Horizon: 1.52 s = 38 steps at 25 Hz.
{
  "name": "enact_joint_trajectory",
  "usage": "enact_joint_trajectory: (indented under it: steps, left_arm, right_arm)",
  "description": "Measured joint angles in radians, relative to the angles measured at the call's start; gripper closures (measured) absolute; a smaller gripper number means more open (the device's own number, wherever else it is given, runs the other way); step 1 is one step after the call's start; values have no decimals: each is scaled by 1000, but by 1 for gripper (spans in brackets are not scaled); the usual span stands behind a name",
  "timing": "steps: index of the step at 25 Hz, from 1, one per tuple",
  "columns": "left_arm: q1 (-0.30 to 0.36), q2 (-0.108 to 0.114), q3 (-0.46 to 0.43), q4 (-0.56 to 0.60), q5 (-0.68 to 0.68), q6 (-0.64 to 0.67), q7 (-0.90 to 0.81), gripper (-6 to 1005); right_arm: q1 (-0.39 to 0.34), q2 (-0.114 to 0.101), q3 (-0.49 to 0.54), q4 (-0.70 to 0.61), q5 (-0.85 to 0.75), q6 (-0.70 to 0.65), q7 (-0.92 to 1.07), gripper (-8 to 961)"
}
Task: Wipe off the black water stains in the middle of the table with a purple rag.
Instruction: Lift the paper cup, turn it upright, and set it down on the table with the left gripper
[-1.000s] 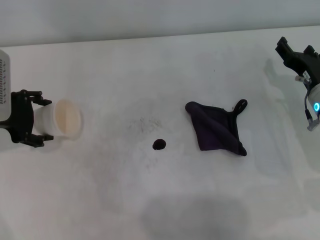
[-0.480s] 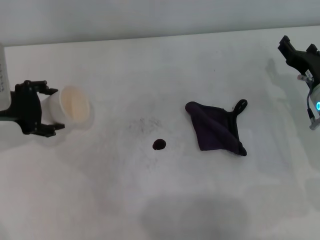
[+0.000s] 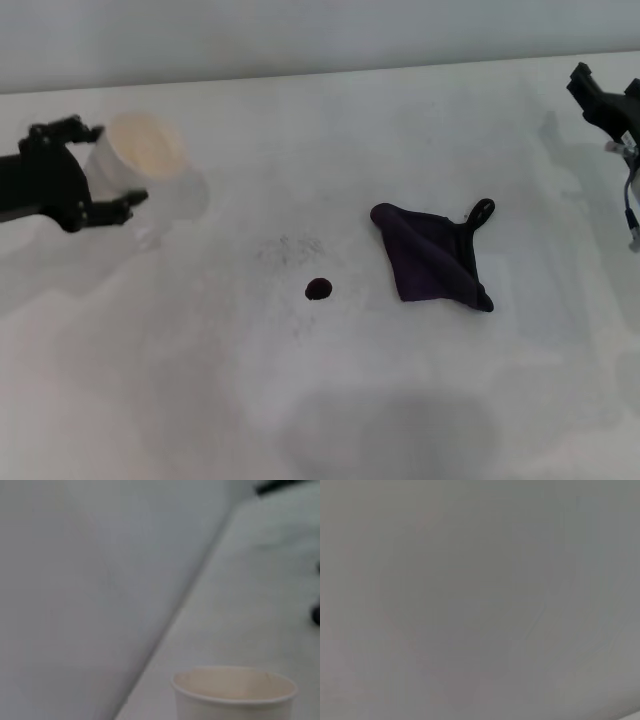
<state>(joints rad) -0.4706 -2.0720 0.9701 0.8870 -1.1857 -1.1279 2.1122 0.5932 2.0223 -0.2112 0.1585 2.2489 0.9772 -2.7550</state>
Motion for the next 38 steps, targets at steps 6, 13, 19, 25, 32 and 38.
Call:
enact_joint_trajectory:
  steps: [6, 13, 19, 25, 32, 38]
  left_arm:
    - [27, -3, 0, -221, -317, 65, 168, 152]
    - [0, -8, 6, -540, -730, 56, 451, 152]
    - [-23, -14, 7, -733, -1021, 53, 574, 152]
    - [-44, -20, 5, -824, -1089, 67, 578, 152]
    - [-65, -24, 7, -873, -1092, 102, 582, 151]
    - [-54, -27, 9, -878, -1091, 138, 584, 151]
  right_arm:
    - [6, 0, 3, -36, 0, -1, 0, 83]
    - [19, -1, 0, -69, 0, -6, 0, 82]
    - [22, -2, 2, -93, 0, -9, 0, 82]
    - [36, -4, -4, -107, 0, -12, 0, 83]
    - [51, -4, -6, -122, 0, -40, 0, 83]
    - [46, -4, -6, -126, 0, -46, 0, 83]
